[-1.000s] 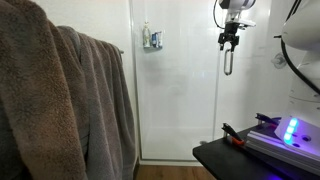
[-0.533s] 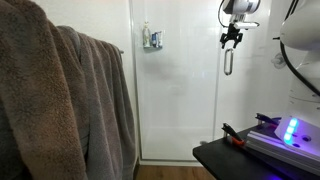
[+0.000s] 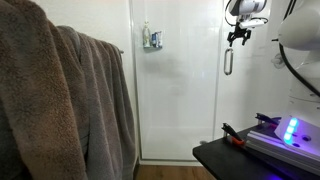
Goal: Open the door
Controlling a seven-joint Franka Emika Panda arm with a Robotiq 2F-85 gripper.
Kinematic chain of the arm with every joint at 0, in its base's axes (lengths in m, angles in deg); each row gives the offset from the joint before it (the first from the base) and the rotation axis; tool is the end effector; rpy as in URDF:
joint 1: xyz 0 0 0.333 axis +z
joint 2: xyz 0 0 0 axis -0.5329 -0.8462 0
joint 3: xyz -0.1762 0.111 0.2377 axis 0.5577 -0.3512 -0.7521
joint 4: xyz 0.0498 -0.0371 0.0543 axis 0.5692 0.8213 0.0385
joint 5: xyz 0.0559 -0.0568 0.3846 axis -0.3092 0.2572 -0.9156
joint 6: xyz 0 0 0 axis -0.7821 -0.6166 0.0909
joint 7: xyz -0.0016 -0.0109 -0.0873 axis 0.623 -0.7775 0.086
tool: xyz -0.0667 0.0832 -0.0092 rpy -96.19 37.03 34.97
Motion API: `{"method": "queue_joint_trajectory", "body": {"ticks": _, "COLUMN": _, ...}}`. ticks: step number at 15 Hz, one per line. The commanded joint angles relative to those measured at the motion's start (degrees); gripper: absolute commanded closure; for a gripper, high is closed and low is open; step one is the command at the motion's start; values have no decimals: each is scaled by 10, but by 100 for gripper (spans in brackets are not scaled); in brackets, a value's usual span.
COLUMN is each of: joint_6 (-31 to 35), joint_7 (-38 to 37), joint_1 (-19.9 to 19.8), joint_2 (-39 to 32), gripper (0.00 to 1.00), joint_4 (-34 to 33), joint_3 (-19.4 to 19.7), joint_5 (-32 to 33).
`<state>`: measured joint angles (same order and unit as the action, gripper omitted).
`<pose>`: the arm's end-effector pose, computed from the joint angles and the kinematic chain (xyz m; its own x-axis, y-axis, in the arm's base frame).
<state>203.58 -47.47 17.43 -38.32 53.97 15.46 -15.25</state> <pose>0.4770 -0.3196 0.5000 0.8560 -0.3028 0.4191 -0.3806 -0.9176 0.1145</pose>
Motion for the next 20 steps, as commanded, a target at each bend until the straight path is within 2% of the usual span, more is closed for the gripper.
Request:
{"method": "queue_joint_trajectory", "body": {"ticks": 1, "joint_6": -4, "joint_7": 38, "joint_1": 0, "joint_2": -55, "gripper": 0, "joint_4": -21, "joint_3": -4, "joint_5": -102}}
{"method": "queue_joint_trajectory", "body": {"ticks": 2, "joint_6": 9, "joint_7": 51, "joint_1": -2, "joint_2": -73, "gripper": 0, "joint_4": -25, "joint_3": -6, "joint_5": -145}}
{"method": "queue_joint_trajectory", "body": {"ticks": 3, "joint_6": -1, "joint_7": 24, "joint_1": -5, "joint_2": -30, "gripper": 0, "joint_4": -3, "joint_3": -10, "joint_5": -90}}
{"method": "queue_joint_trajectory", "body": {"ticks": 4, "joint_6": 2, "joint_7": 35, "joint_1": -6, "joint_2": -45, "gripper": 0, "joint_4": -5, "joint_3": -12, "joint_5": -116}}
{"method": "queue_joint_trajectory", "body": {"ticks": 6, "joint_6": 4, "joint_7": 37, "joint_1": -8, "joint_2": -65, "gripper": 0, "joint_4": -14, "joint_3": -14, "joint_5": -128}}
{"method": "queue_joint_trajectory", "body": {"ticks": 8, "joint_6": 53, "joint_7": 16, "joint_1": -10, "joint_2": -81, "gripper": 0, "joint_4": -19, "joint_3": -12, "joint_5": -118}}
{"method": "queue_joint_trajectory", "body": {"ticks": 11, "joint_6": 114, "joint_7": 13, "joint_1": -18, "joint_2": -105, "gripper": 0, "joint_4": -33, "joint_3": -11, "joint_5": -141}}
{"method": "queue_joint_trajectory", "body": {"ticks": 12, "joint_6": 81, "joint_7": 12, "joint_1": -15, "joint_2": -77, "gripper": 0, "joint_4": -16, "joint_3": -15, "joint_5": -126}}
{"method": "queue_joint_trajectory", "body": {"ticks": 16, "joint_6": 87, "joint_7": 11, "joint_1": -16, "joint_2": -78, "gripper": 0, "joint_4": -16, "joint_3": -17, "joint_5": -125}}
{"method": "queue_joint_trajectory", "body": {"ticks": 20, "joint_6": 175, "joint_7": -3, "joint_1": -24, "joint_2": -138, "gripper": 0, "joint_4": -46, "joint_3": -10, "joint_5": -108}}
